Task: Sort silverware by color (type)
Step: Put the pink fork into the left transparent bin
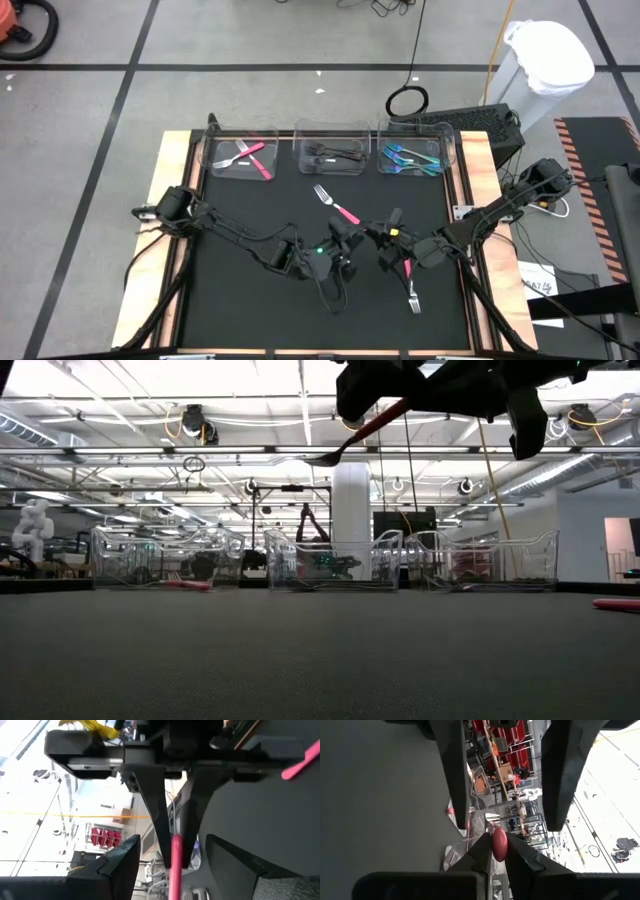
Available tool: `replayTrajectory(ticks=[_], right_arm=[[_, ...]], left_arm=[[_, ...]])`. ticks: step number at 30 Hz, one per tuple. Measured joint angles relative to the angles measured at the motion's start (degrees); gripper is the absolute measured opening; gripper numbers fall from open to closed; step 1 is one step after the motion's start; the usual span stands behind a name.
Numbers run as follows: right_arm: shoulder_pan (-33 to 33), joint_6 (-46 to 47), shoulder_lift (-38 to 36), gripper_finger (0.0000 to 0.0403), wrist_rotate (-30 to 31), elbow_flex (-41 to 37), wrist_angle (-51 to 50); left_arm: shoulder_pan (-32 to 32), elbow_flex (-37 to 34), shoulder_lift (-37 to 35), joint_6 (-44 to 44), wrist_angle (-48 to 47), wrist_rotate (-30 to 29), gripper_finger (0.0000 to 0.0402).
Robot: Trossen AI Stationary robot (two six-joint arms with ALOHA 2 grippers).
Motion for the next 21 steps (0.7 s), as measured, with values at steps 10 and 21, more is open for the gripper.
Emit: replayTrajectory(ticks=[10, 21], right_arm=[[0.0, 0.4, 0.0, 0.0033, 0.0, 0.0, 0.4], [0.0, 0.4, 0.0, 0.0033, 0.0, 0.0, 0.3]], left_arm=[[0.7, 0.0, 0.0, -2.4, -2.5, -4.0, 0.0226], [2.3, 0.0, -0.1, -6.0, -5.2, -3.9, 0.0174]])
